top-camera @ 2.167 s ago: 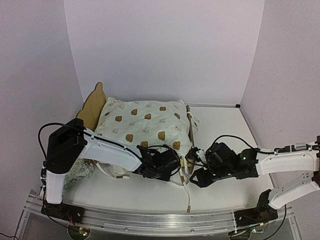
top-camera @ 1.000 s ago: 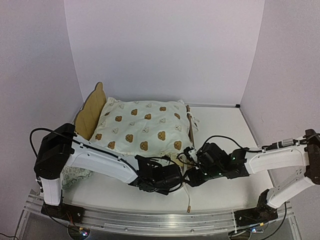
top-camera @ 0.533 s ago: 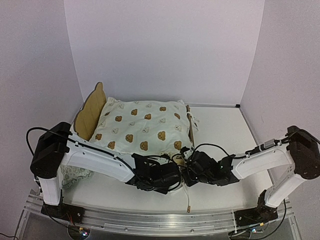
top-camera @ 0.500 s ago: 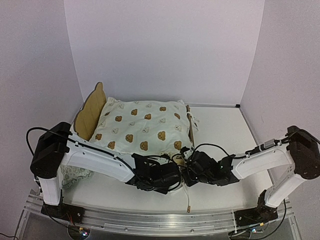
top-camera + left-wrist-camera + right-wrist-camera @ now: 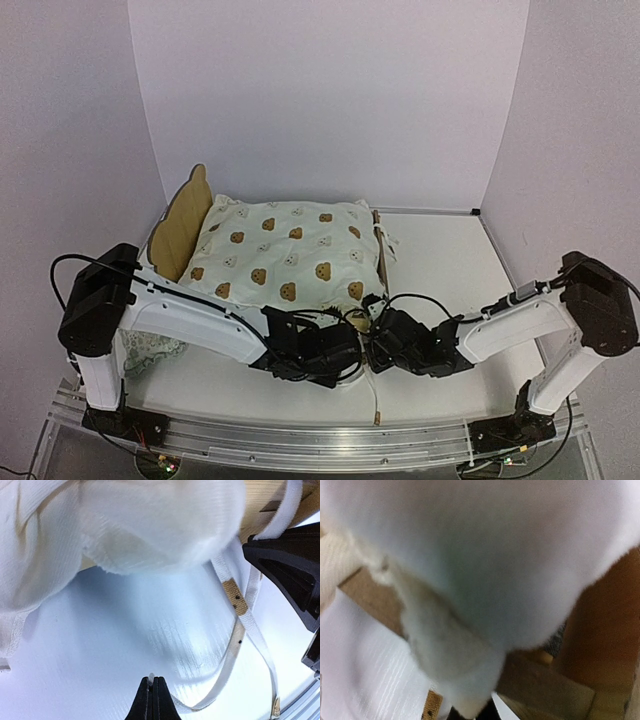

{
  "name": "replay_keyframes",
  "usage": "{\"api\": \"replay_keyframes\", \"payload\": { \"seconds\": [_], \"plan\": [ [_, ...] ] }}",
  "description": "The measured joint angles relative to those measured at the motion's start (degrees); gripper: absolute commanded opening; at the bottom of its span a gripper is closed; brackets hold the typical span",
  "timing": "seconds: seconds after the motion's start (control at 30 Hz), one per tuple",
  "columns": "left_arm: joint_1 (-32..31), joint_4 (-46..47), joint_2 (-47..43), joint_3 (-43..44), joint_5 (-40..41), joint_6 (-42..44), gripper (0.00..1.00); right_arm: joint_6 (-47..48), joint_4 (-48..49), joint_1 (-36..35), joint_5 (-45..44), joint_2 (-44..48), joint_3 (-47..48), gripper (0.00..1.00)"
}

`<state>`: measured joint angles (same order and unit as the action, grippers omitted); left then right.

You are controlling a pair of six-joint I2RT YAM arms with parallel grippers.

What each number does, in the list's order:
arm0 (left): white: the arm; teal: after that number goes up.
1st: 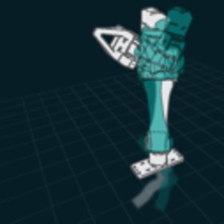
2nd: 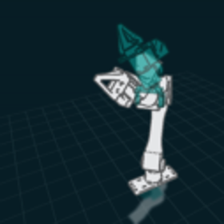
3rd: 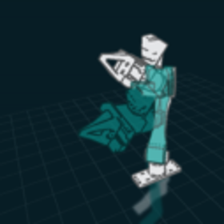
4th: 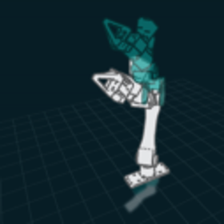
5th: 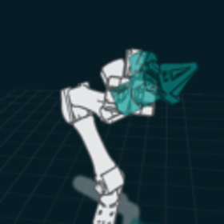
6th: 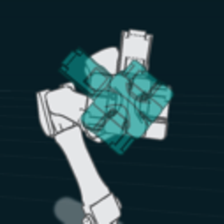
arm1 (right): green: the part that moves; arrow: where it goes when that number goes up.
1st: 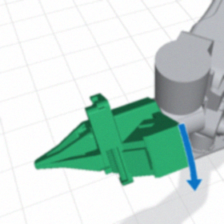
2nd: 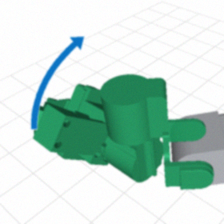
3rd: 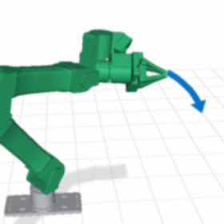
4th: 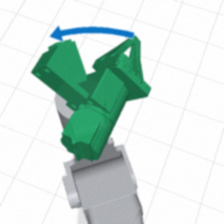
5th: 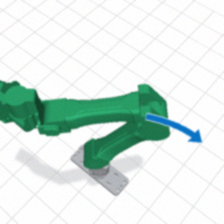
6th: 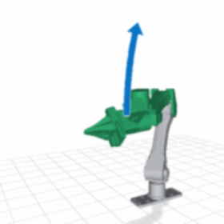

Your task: Set up the pet bed

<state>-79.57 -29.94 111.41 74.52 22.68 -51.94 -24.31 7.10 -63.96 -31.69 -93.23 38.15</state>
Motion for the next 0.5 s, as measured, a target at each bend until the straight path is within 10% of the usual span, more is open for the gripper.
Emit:
{"api": "replay_keyframes", "payload": {
  "seconds": [0.5],
  "plan": [
    [1.8,6.7,-0.1,4.6,-2.9,7.9,0.00,0.1,0.7,0.0,4.5,14.8,-7.0,0.00]
  ]
}}
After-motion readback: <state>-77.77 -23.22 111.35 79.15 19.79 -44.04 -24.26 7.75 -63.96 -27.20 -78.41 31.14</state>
